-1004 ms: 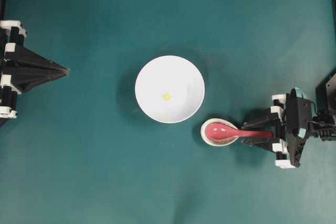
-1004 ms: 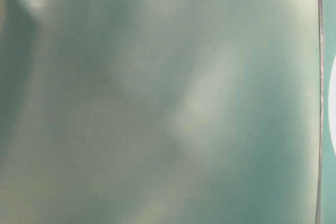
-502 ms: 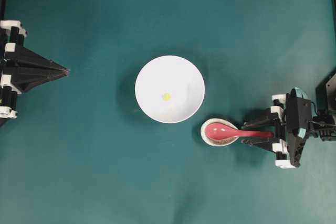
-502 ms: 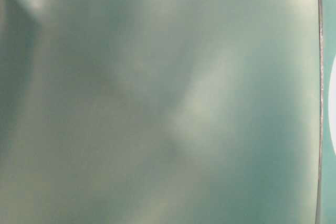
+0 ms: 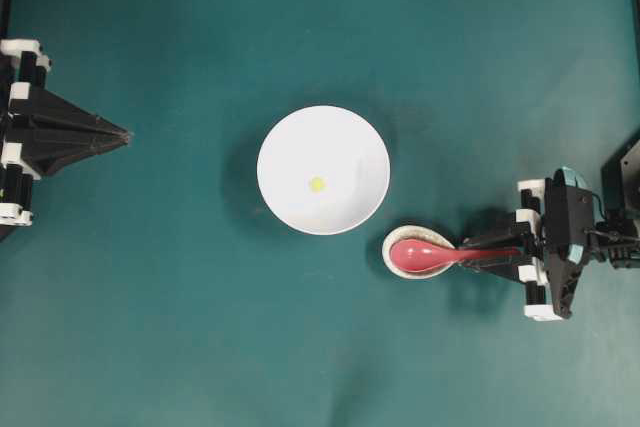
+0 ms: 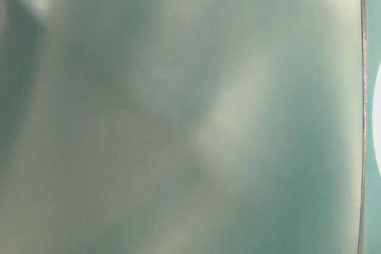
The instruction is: Scoop the yellow hexagonal prism block from the bowl with a spoon using the right arm.
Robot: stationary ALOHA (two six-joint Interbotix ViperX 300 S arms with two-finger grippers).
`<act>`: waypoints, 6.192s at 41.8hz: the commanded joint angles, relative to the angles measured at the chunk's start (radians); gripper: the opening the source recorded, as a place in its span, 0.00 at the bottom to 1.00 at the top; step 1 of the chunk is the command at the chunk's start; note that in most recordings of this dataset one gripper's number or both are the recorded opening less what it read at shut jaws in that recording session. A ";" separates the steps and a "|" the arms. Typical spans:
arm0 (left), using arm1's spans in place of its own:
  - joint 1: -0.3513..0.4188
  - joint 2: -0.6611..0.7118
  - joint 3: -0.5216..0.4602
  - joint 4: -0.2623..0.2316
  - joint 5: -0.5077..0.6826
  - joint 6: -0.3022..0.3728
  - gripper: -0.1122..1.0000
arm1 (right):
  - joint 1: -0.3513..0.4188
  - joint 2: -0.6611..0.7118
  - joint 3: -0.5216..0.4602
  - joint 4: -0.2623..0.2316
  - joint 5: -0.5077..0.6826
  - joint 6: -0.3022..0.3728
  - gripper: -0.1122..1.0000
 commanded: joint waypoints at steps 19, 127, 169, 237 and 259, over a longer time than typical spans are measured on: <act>-0.002 0.009 -0.009 0.002 -0.006 0.000 0.11 | -0.008 -0.092 -0.005 0.000 0.008 -0.035 0.31; 0.000 0.009 -0.005 0.003 0.069 -0.060 0.11 | -0.655 -0.034 -0.916 -0.397 1.644 -0.063 0.31; 0.000 0.009 -0.006 0.003 0.066 -0.063 0.11 | -0.641 0.067 -0.916 -0.399 1.552 -0.064 0.31; 0.000 0.009 -0.006 0.002 0.071 -0.064 0.11 | -0.632 -0.071 -0.950 -0.428 1.526 0.023 0.31; 0.000 0.009 -0.005 0.002 0.074 -0.064 0.11 | -0.637 -0.041 -0.910 -0.488 1.605 0.124 0.31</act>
